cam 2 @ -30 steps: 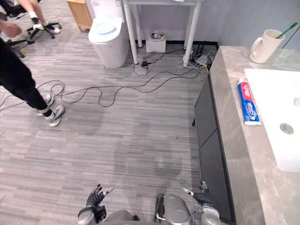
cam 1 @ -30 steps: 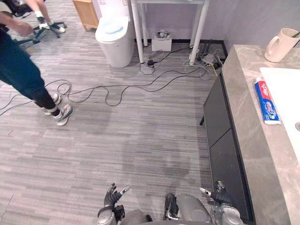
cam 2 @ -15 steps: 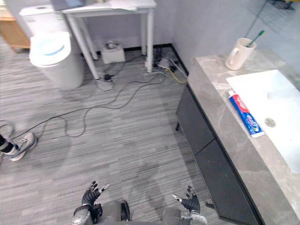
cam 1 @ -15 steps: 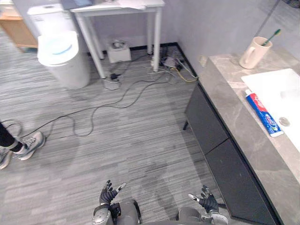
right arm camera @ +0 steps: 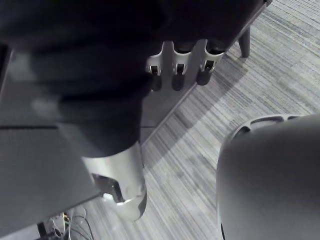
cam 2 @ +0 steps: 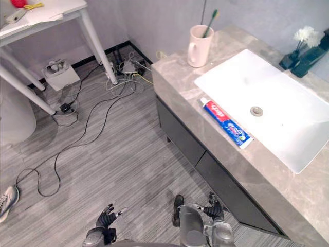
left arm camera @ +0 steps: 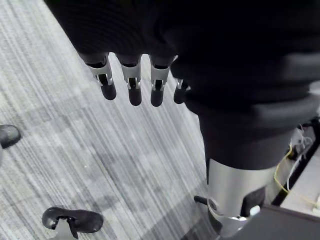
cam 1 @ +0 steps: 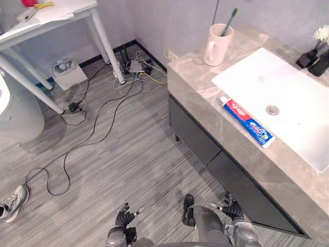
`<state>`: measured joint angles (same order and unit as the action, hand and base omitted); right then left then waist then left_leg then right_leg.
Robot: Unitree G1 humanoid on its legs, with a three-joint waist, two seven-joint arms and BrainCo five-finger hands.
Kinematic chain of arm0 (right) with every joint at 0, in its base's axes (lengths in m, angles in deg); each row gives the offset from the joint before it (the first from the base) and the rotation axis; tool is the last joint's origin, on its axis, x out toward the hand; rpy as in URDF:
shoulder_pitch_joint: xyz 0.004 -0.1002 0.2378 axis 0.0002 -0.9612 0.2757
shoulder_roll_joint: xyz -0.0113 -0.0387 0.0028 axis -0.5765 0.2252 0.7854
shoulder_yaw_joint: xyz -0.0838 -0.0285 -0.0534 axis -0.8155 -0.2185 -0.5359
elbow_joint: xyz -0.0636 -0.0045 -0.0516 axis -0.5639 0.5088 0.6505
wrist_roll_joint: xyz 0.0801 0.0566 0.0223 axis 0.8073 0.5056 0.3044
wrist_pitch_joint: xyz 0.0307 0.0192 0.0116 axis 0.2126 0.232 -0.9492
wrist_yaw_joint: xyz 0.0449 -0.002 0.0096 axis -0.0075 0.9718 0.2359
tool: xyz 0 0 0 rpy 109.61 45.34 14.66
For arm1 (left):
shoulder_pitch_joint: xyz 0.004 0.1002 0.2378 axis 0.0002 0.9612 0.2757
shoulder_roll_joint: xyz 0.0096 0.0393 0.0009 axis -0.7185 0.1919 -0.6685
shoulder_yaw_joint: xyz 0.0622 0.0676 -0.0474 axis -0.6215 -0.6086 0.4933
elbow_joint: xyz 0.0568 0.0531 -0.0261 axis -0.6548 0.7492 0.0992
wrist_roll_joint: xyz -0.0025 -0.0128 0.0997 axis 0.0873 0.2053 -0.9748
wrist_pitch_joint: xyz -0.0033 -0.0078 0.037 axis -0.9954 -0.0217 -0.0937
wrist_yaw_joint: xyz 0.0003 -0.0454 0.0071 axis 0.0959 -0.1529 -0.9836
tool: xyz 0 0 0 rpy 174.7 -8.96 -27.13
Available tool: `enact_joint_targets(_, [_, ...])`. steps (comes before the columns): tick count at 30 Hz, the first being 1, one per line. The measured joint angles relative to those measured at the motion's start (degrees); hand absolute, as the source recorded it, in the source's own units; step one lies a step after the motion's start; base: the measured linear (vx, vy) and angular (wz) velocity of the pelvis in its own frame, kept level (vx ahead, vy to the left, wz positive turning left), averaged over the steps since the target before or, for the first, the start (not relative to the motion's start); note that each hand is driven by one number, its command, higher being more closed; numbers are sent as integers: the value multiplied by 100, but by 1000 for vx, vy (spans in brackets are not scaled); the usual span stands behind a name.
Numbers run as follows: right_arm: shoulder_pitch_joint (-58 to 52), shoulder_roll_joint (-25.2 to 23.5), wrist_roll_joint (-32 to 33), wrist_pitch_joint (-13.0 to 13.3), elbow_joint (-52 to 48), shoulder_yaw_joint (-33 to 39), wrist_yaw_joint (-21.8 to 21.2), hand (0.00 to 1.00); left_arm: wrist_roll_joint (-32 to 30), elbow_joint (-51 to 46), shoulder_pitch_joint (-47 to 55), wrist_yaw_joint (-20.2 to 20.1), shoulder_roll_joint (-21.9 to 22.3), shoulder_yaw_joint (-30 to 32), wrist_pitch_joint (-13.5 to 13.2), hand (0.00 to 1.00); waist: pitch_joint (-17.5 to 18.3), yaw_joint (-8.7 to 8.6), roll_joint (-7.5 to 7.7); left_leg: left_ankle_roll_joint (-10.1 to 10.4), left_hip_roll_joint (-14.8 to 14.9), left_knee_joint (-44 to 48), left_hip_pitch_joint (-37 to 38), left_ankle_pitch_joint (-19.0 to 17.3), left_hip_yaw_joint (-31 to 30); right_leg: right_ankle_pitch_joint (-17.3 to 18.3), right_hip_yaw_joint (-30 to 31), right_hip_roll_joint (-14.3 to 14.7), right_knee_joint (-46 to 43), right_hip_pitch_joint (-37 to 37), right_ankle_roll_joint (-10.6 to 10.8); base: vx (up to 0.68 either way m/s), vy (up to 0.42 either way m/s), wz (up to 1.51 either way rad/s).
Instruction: Organize washtable
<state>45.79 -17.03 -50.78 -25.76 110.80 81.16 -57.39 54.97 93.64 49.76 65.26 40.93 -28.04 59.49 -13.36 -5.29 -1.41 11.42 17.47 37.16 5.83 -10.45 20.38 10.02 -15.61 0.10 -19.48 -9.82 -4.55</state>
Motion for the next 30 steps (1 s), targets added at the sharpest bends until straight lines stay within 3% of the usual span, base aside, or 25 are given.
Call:
enact_joint_targets(1, [-103, 12, 5, -10, -77, -12, 25, 0, 5, -136, 85, 4, 18, 2, -5, 0, 0, 2, 18, 16, 180, 821, -315, -19, -171, 51, 36, 89, 156, 292, -50, 212, -153, -26])
enact_joint_targets(3, [-240, 13, 18, -23, -99, -6, 37, 0, 5, -254, 157, 6, 38, 4, -5, 0, -3, 24, 85, -3, 220, 1250, -610, -60, -205, 136, 147, 143, 300, 548, -136, 188, -105, -32])
enact_joint_targets(4, [-363, -14, 61, -71, -97, 61, 42, 0, 7, -361, 168, 5, 81, 67, -6, 0, -8, 65, 99, -142, 202, 1215, -860, -139, -147, 129, 285, 168, 409, 743, -91, 208, -66, -43])
enact_joint_targets(7, [-426, -25, 72, -102, -98, 150, 46, 0, 7, -425, 154, 10, 139, 227, -8, 0, -12, 209, 114, -364, -37, 404, -1209, -269, -238, 119, 784, 176, 506, 921, -102, 242, 15, -87])
enact_joint_targets(9, [-430, -22, 72, -124, -124, 156, 50, 0, 7, -478, 161, 10, 163, 231, -12, 0, -11, 301, 112, -366, -362, -329, -1323, -270, -698, 140, 1179, 156, 552, 1048, -57, 241, 149, -113])
enact_joint_targets(11, [-451, -31, 68, -182, -247, 93, 50, 0, 9, -489, 162, 19, 184, 228, -63, 0, -2, 305, 119, -349, -803, -1371, -1378, -249, -1627, 240, 1688, 127, 549, 1137, 125, 292, 278, -118])
enact_joint_targets(13, [-476, 4, 58, -178, -314, -18, 47, 0, 21, -488, 173, 23, 254, 217, -66, 0, 123, 325, 65, -425, -913, -1968, -1355, -209, -2036, 389, 2156, 202, 431, 1084, 339, 213, 283, -123])
enact_joint_targets(14, [-482, 23, 54, -179, -310, -34, 46, 0, 21, -487, 204, 22, 285, 218, -69, 0, 202, 350, 23, -482, -859, -2017, -1325, -23, -2003, 469, 2313, 248, 338, 1036, 403, 292, 370, -161])
enact_joint_targets(15, [-497, -51, 41, -194, -304, -44, 48, 0, 20, -470, 215, 22, 264, 216, -62, 0, 312, 382, 132, -572, -876, -1944, -1154, 127, -1640, 615, 2649, 172, 146, 1009, 545, 294, 367, -141])
enact_joint_targets(16, [-564, -193, 8, -190, -319, -102, 28, 0, 18, -463, 221, 21, 165, 209, -62, 0, 451, 354, 273, -661, -954, -1935, -1084, -11, -1333, 668, 2660, -2, 42, 927, 640, 285, 335, -132])
enact_joint_targets(18, [-592, -379, -89, -196, -317, -100, 20, 0, 18, -454, 156, 22, 62, 210, -59, 0, 599, 398, 508, -743, -968, -1981, -880, -118, -811, 628, 2479, -161, -193, 726, 782, 210, 224, -126])
enact_joint_targets(19, [-558, -441, -110, -196, -314, -96, 17, 0, 17, -447, 144, 21, 36, 207, -55, 0, 635, 405, 571, -761, -958, -2044, -685, -126, -507, 538, 2019, -314, -338, 595, 1034, 158, 174, -128])
enact_joint_targets(20, [-534, -445, -112, -192, -308, -96, 17, 0, 17, -437, 138, 21, 37, 194, -55, 0, 635, 399, 571, -765, -957, -2097, -577, -123, -392, 486, 1735, -395, -400, 553, 1118, 112, 154, -111])
enact_joint_targets(21, [-476, -438, -120, -190, -248, -85, 16, 0, 17, -402, 134, 21, 34, 160, -57, 0, 621, 390, 548, -769, -959, -2238, -331, -122, -139, 455, 1081, -594, -497, 486, 1142, 109, 150, -101])
enact_joint_targets(22, [-370, -437, -143, -187, -114, -98, 15, 0, 18, -271, 94, 22, -20, 152, -52, 0, 621, 357, 521, -771, -972, -2356, -141, -124, 69, 376, 344, -818, -450, 478, 1009, 103, 125, -94])
enact_joint_targets(24, [-206, -428, -158, -190, 104, -128, 16, 0, 18, -155, 51, 22, -151, 123, -47, 0, 617, 304, 504, -771, -991, -2492, -52, -124, 213, 200, -233, -887, -245, 438, 763, 78, 13, -74])
enact_joint_targets(26, [23, -229, -162, -187, 327, -132, 21, 0, 20, -44, -13, 23, -186, 78, -34, 0, 572, 290, 317, -743, -939, -2707, 6, -107, 347, 44, -461, -743, 66, 451, 557, 85, -38, -67])
enact_joint_targets(29, [84, 105, -169, -192, 485, -129, 31, 0, 17, 8, -17, 15, -67, -113, -35, 0, 464, 236, -13, -656, -945, -2876, 137, -33, 351, -143, -316, -613, 379, 555, 534, 68, 21, -33])
enact_joint_targets(30, [83, 138, -170, -192, 487, -130, 34, 0, 17, 38, -11, 14, -57, -114, -32, 0, 464, 226, -24, -643, -946, -2887, 179, -15, 342, -161, -299, -594, 472, 617, 543, 74, 16, -26])
